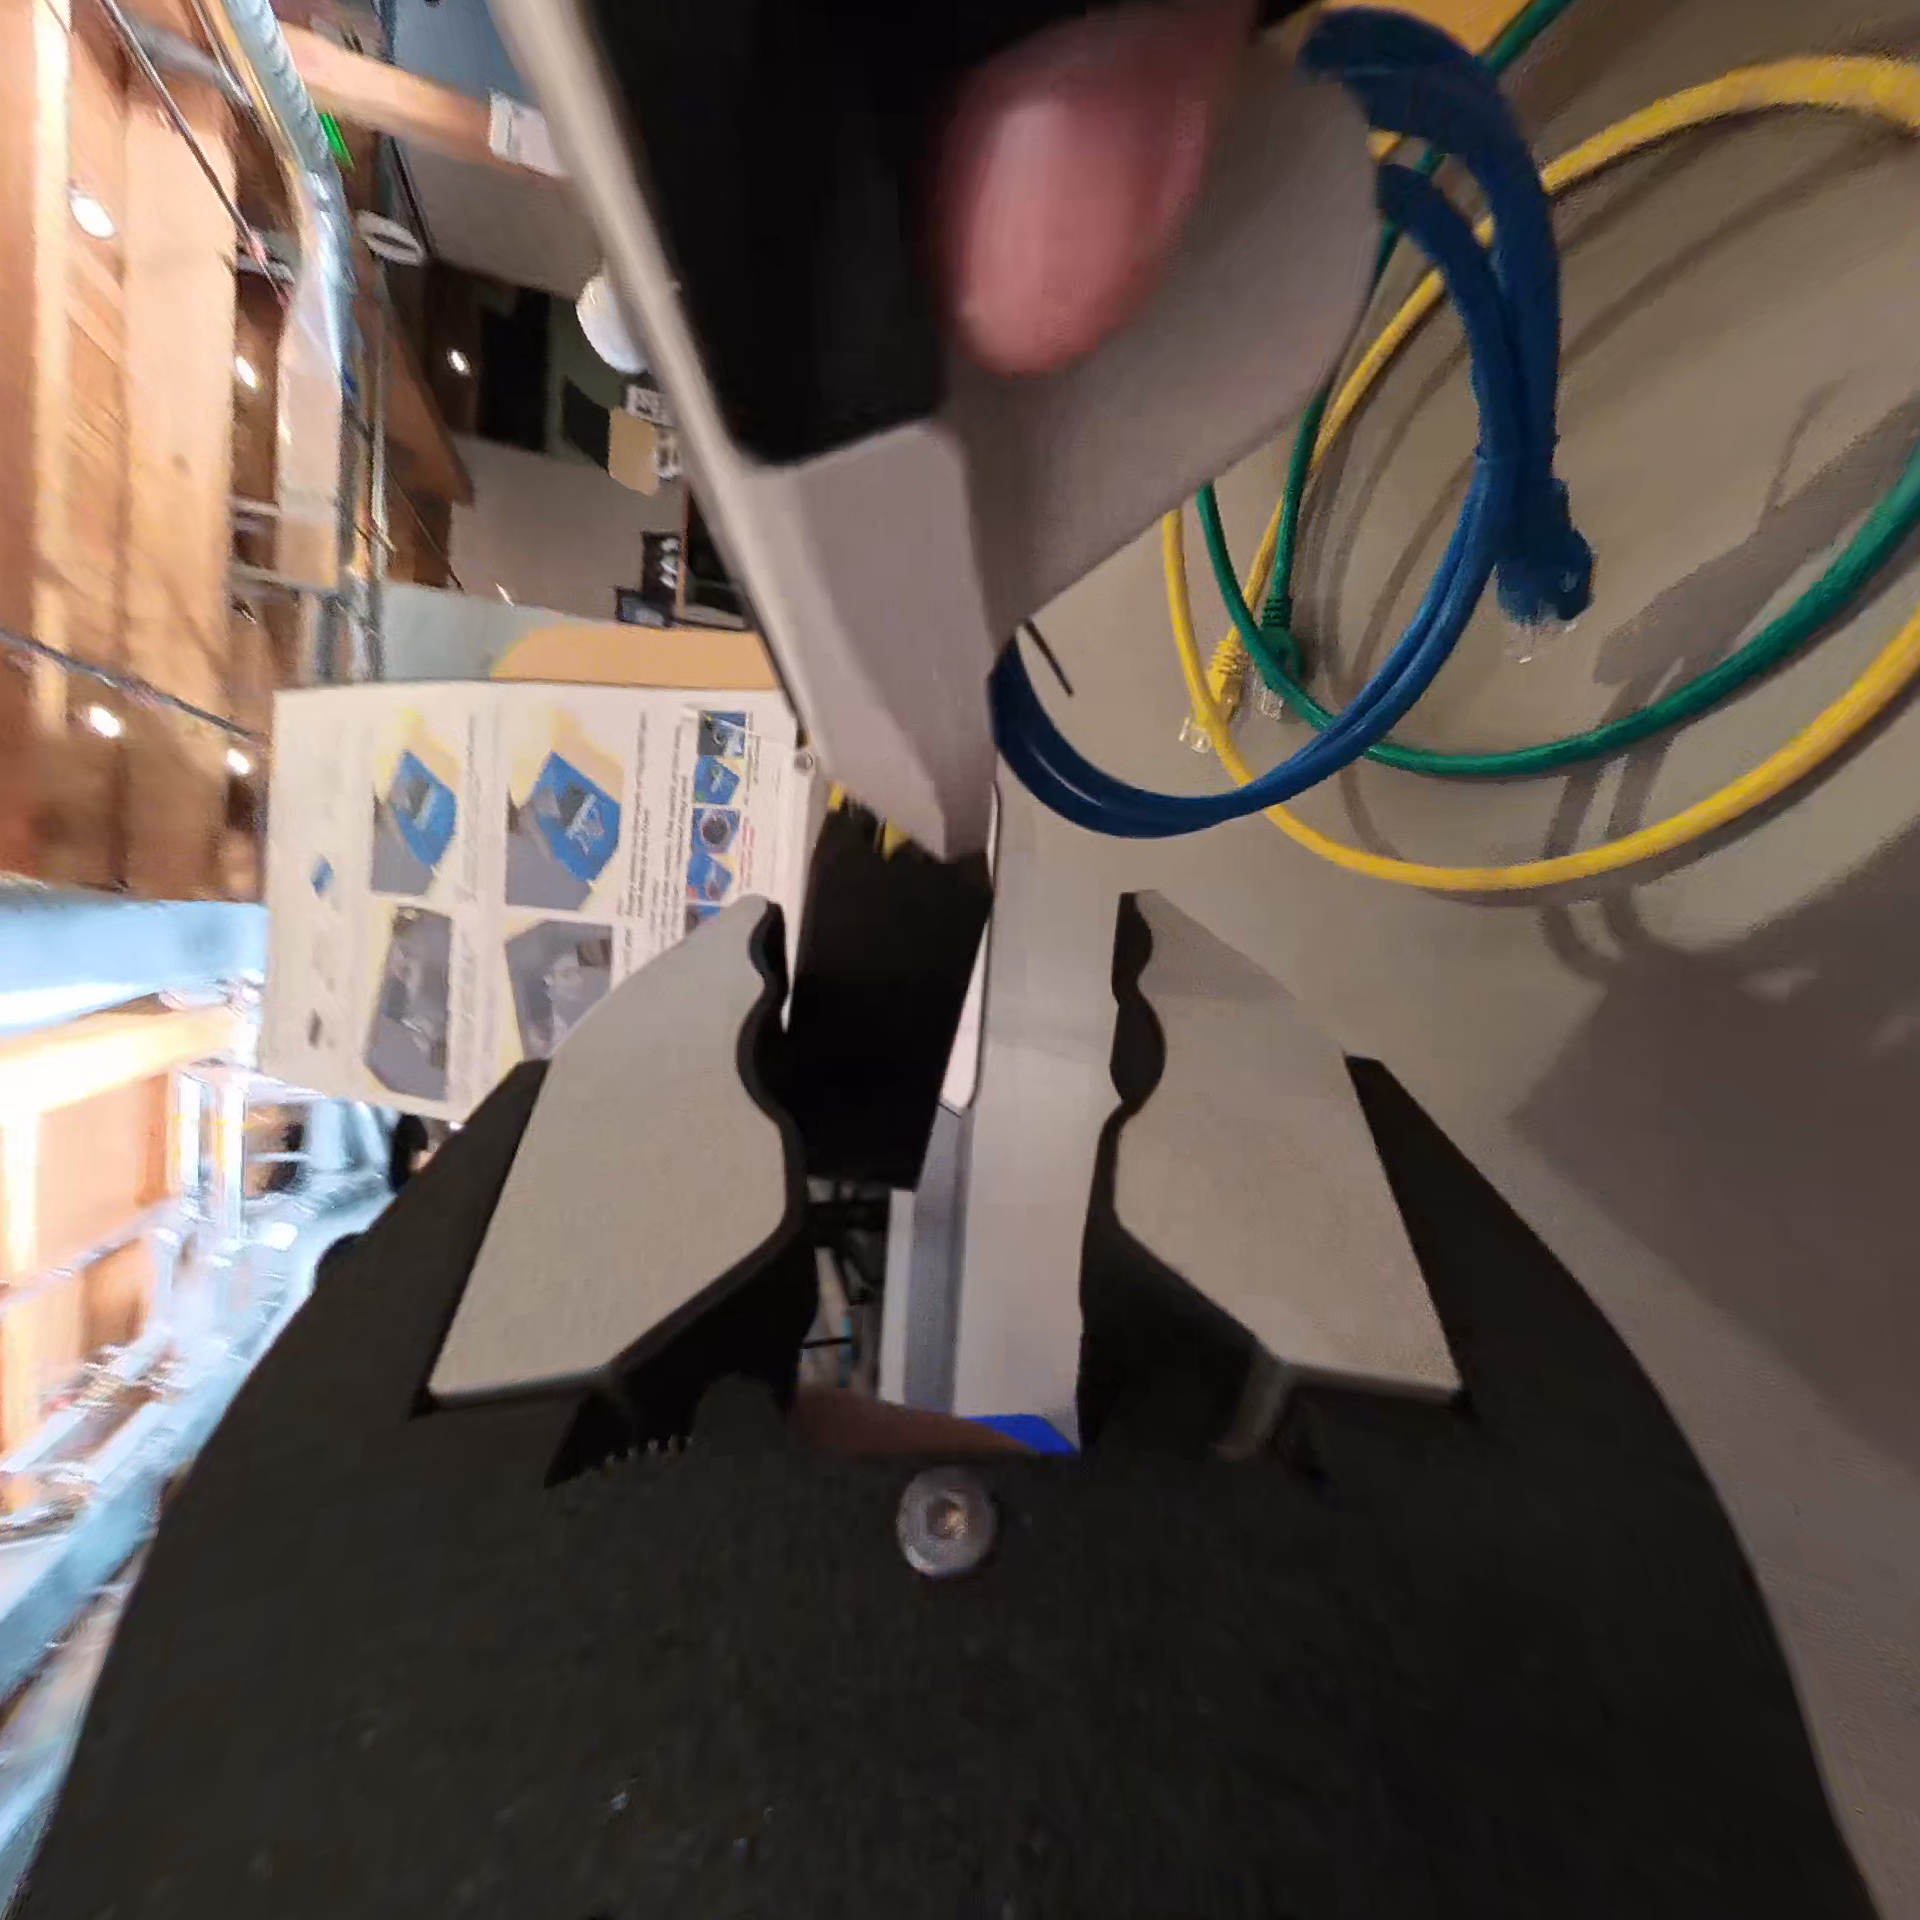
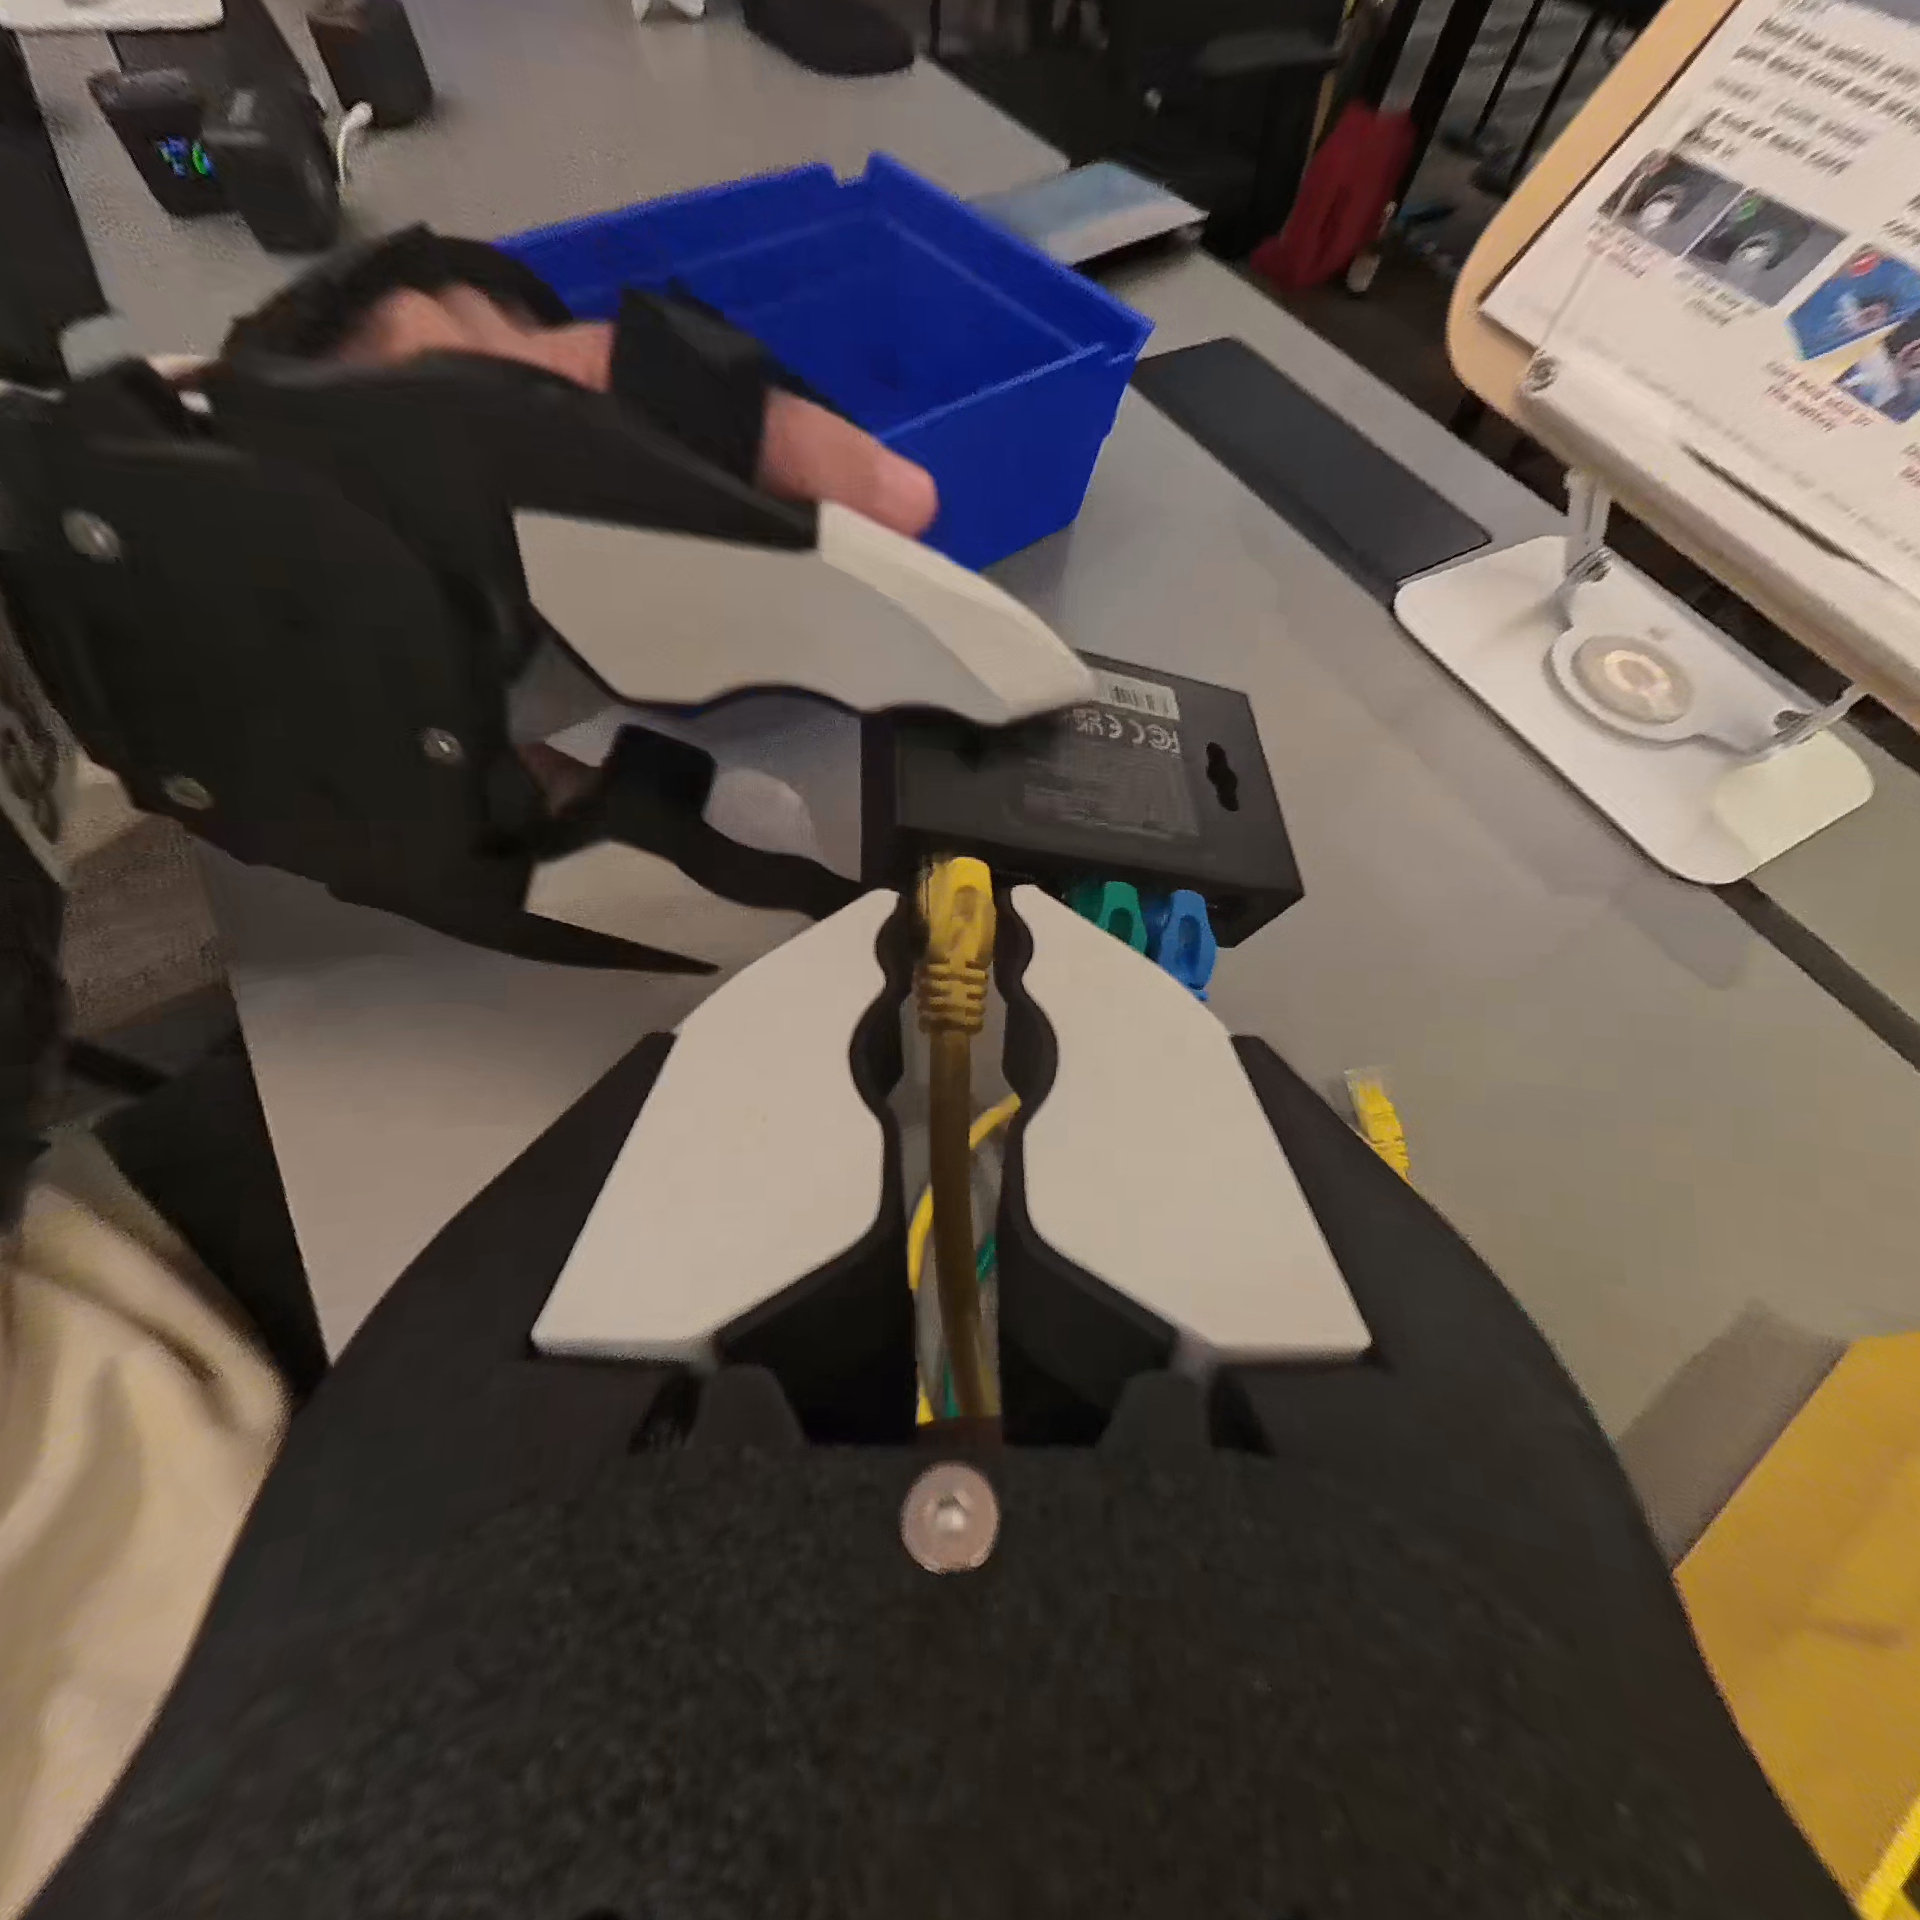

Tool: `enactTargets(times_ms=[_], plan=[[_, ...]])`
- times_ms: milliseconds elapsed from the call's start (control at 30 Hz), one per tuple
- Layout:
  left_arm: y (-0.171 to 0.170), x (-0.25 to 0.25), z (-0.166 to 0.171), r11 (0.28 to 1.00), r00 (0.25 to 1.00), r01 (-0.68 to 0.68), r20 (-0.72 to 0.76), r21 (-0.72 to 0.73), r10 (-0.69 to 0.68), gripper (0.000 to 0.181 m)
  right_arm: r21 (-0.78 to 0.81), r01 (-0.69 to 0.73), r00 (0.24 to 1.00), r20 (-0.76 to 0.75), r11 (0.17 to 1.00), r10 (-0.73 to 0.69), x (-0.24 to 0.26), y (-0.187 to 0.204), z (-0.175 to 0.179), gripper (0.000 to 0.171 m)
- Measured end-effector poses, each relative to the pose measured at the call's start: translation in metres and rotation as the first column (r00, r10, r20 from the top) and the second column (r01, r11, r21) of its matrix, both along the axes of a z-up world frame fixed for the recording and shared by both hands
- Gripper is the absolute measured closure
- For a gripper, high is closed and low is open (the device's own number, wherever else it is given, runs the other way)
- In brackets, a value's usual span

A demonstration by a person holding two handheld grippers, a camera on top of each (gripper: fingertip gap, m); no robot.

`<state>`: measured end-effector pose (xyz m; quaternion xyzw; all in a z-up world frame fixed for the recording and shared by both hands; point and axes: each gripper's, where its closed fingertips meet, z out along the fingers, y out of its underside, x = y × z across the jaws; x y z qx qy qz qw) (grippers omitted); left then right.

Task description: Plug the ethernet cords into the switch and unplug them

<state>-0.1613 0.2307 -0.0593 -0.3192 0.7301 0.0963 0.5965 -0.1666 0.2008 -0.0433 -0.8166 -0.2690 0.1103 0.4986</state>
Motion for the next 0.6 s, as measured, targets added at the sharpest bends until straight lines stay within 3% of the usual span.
enactTargets(times_ms=[200, 233, 433, 600], plan=[[0.009, 0.005, -0.018, 0.981, 0.998, -0.001, -0.066, 0.195, 0.014, 0.141, -0.080, -0.080, 0.996, 0.035, 0.994, 0.083, -0.017, -0.010, -0.019, 0.157], [0.009, 0.005, -0.020, 0.981, 0.997, 0.004, -0.071, 0.196, 0.011, 0.150, -0.080, -0.080, 0.995, 0.061, 0.994, 0.085, -0.016, -0.009, -0.023, 0.157], [0.011, 0.007, -0.017, 0.990, 1.000, -0.008, -0.008, 0.141, 0.009, 0.151, 0.014, -0.128, 0.985, 0.118, 0.992, 0.125, -0.016, -0.007, -0.021, 0.156], [0.016, 0.001, -0.033, 0.999, 0.999, -0.001, -0.045, 0.033, 0.002, 0.151, 0.205, -0.263, 0.908, 0.383, 0.943, 0.170, -0.002, -0.020, -0.007, 0.147]])
